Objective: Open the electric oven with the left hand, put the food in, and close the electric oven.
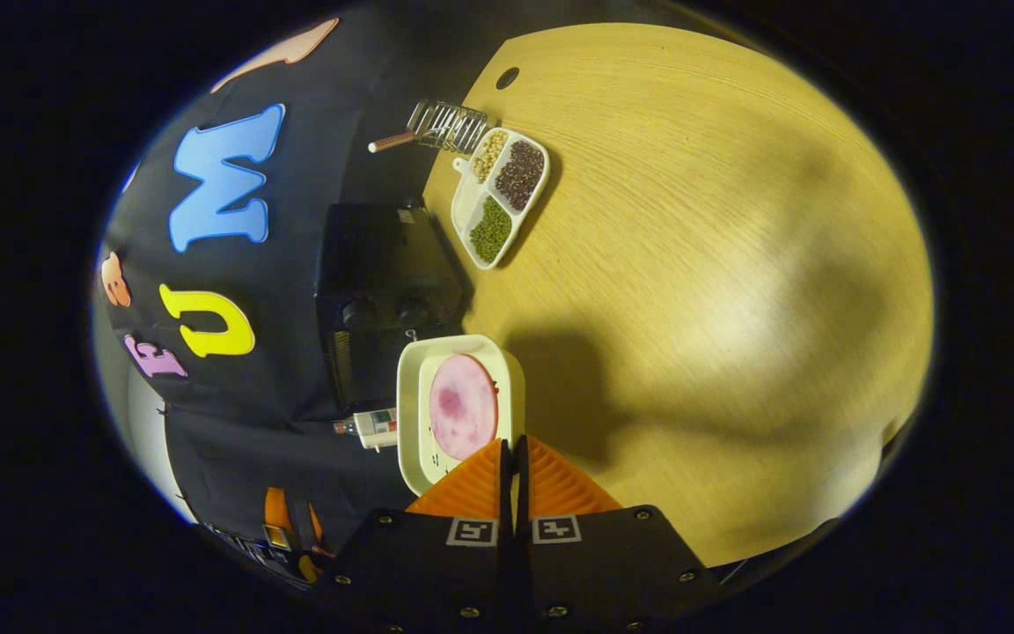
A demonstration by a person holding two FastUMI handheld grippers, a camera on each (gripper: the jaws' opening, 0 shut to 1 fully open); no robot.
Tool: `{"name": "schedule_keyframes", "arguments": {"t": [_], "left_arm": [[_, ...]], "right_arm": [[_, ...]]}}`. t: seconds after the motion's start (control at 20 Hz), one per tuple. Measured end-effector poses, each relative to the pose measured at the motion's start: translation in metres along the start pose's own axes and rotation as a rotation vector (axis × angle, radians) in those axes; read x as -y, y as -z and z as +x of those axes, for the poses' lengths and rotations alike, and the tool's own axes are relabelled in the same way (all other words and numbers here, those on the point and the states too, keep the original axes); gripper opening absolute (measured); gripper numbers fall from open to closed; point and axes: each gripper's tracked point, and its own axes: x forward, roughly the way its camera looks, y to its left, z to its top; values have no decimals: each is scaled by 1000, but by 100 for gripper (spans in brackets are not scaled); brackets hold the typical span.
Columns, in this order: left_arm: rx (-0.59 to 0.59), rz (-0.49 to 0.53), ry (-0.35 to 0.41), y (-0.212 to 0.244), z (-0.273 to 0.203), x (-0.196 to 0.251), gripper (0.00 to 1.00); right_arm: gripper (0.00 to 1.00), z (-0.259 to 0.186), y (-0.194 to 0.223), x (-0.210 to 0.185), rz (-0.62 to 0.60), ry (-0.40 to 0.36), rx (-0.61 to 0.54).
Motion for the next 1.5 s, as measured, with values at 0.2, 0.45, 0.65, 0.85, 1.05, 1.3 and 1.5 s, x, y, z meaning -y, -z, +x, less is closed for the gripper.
{"name": "schedule_keyframes", "arguments": {"t": [0.2,0.45,0.65,0.85,1.05,1.3,1.5], "left_arm": [[18,4,-15,-7,5,-21,100],[46,-5,-30,-15,9,-56,100],[47,-1,-29,-19,12,-85,100],[54,18,-25,-24,11,-114,100],[50,14,-30,-24,8,-142,100],[28,-8,-53,-15,4,-170,100],[22,-14,-83,-14,-2,-195,100]], "right_arm": [[0,12,22,-40,27,-27,54],[0,38,46,-75,78,-13,129],[0,70,61,-88,146,16,179],[0,107,60,-104,210,61,255],[0,148,53,-125,249,76,328],[0,198,41,-146,291,105,400],[1,230,26,-150,295,144,456]]}}
